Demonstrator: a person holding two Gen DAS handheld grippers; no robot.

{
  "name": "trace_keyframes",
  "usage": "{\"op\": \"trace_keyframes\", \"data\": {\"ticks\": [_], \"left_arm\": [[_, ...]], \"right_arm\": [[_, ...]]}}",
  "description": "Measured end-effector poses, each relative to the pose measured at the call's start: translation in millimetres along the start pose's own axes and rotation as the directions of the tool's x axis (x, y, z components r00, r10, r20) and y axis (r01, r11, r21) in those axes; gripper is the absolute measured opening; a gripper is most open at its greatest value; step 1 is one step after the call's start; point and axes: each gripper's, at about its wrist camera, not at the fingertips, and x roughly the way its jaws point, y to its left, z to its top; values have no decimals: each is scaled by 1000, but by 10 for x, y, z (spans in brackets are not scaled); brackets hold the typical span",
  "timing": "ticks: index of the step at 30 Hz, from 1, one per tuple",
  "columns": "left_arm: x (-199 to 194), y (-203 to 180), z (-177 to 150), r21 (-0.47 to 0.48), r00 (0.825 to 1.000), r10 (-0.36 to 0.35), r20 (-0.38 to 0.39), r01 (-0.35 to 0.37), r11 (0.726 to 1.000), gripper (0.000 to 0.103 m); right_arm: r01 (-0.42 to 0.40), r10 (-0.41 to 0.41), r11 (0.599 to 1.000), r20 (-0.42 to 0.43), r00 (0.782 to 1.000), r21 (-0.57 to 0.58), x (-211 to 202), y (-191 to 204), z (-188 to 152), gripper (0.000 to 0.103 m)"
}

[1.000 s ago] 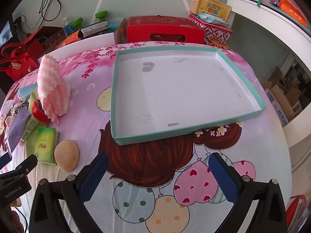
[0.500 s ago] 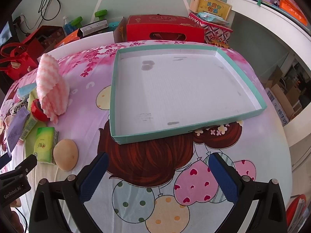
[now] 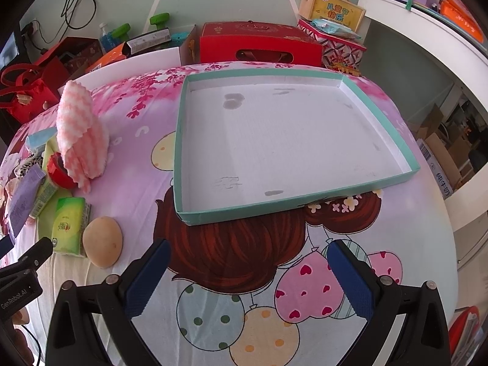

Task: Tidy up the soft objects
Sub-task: 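Move both tools toward the items beside the white tray, then grasp the tan round sponge with the right gripper while the left grasps the purple packet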

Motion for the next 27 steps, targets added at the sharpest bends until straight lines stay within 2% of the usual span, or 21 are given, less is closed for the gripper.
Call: {"op": "trace_keyframes", "data": {"ticks": [13, 20, 23, 27], "left_arm": [[-54, -9, 17, 5, 999, -12, 51, 12, 1000, 103], [-81, 63, 34, -35, 995, -70, 64, 73, 997, 103], [-152, 165, 49, -66, 990, -92, 109, 100, 993, 103], [-256, 362, 71, -122, 982, -73, 172, 95, 988, 103]], "right_arm": [[2, -2, 1000, -5, 1000, -11, 11, 31, -5, 103], [-6, 6, 1000, -4, 1000, -25, 16, 72, -1, 103], [-57, 58, 997, 12, 998, -60, -18, 166, -11, 103], [-148, 151, 982, 14, 988, -114, -25, 377, -32, 103]]}}
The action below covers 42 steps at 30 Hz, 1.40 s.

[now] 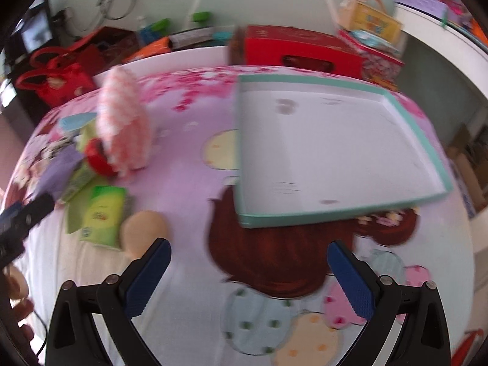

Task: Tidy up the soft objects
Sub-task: 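Grasp the tan round sponge with the right gripper while the left grasps the purple packet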

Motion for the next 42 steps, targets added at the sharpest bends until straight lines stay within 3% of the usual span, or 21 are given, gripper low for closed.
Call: {"op": "trace_keyframes", "data": {"ticks": [4, 9, 16, 23, 27, 29, 31, 34, 42], "left_arm": [[21, 177, 33, -38, 1000, 28, -4, -28, 999, 103], [83, 273, 41, -29, 997, 78, -5, -78, 997, 103], [214, 289, 37, -12, 994, 104, -17, -104, 994, 103], [273, 286, 43, -18, 997, 76, -4, -76, 997, 103], [262, 241, 49, 14, 995, 100, 16, -100, 995, 102], [253, 245, 55, 9, 996, 88, 19, -88, 996, 95], [250, 257, 56, -2, 998, 62, 16, -62, 998, 79], [258, 256, 55, -6, 999, 34, 7, -34, 999, 64], [236, 250, 54, -10, 1000, 20, 13, -20, 1000, 56]], "right_arm": [[-67, 67, 997, -7, 998, -49, 70, 257, 4, 103], [-75, 74, 993, -23, 997, -91, 166, 463, 10, 102], [-85, 77, 989, -66, 995, -123, 288, 606, -15, 90], [-106, 96, 983, -71, 993, -148, 334, 706, -9, 82], [-123, 114, 980, -68, 991, -154, 326, 723, -2, 71], [-135, 126, 978, -66, 990, -157, 312, 737, -4, 65], [-149, 140, 976, -66, 988, -160, 305, 748, -11, 56], [-170, 161, 973, -66, 985, -155, 295, 757, -14, 49], [-177, 169, 972, -64, 984, -151, 303, 748, -2, 44]]}}
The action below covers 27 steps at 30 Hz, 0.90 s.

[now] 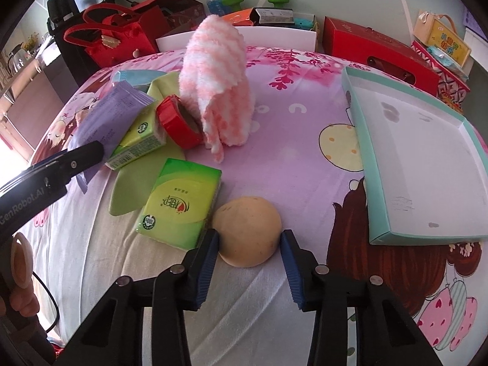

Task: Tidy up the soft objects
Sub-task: 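Grasp the tan round sponge with the right gripper while the left grasps the purple packet, then carry both items over the white tray and open both grippers to drop them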

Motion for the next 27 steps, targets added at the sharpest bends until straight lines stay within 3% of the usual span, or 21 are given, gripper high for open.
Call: {"op": "trace_keyframes", "data": {"ticks": [8, 16, 27], "left_arm": [[-107, 43, 34, -16, 999, -3, 35, 4, 1000, 54], [-326, 18, 93, -17, 991, -45, 125, 47, 999, 52], [-457, -134, 134, 20, 980, -96, 174, 94, 995, 52]], "right_arm": [[-5, 4, 999, 25, 1000, 45, -77, -118, 5, 42], [-29, 18, 995, 107, 994, 99, -276, -244, 37, 41], [-31, 1, 987, 184, 983, 160, -459, -446, 74, 41]]}}
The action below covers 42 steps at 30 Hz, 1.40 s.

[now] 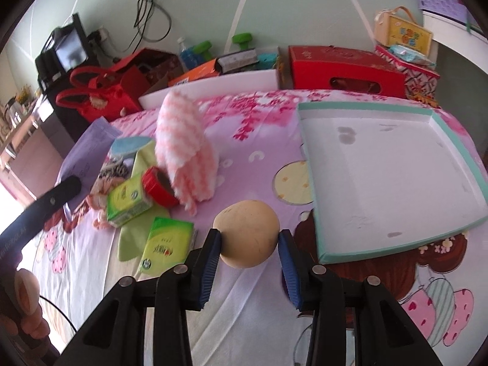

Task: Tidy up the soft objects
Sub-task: 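Carry both items over the white tray and open both grippers to drop them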

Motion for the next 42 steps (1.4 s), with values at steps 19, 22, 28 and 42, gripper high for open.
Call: {"op": "trace_keyframes", "data": {"ticks": [19, 22, 28, 42], "left_arm": [[186, -1357, 289, 212, 981, -179, -69, 190, 959, 53], [282, -1633, 267, 237, 975, -203, -91, 219, 947, 53], [524, -2051, 201, 267, 968, -217, -123, 243, 932, 53], [959, -2444, 63, 264, 959, -202, -197, 250, 931, 57]], "right_arm": [[274, -332, 902, 131, 934, 335, -352, -1301, 178, 42], [316, -393, 869, 145, 908, 381, -418, -1465, 145, 42], [344, -446, 820, 136, 885, 457, -390, -1720, 124, 42], [367, -486, 769, 104, 868, 523, -413, -2000, 23, 46]]}}
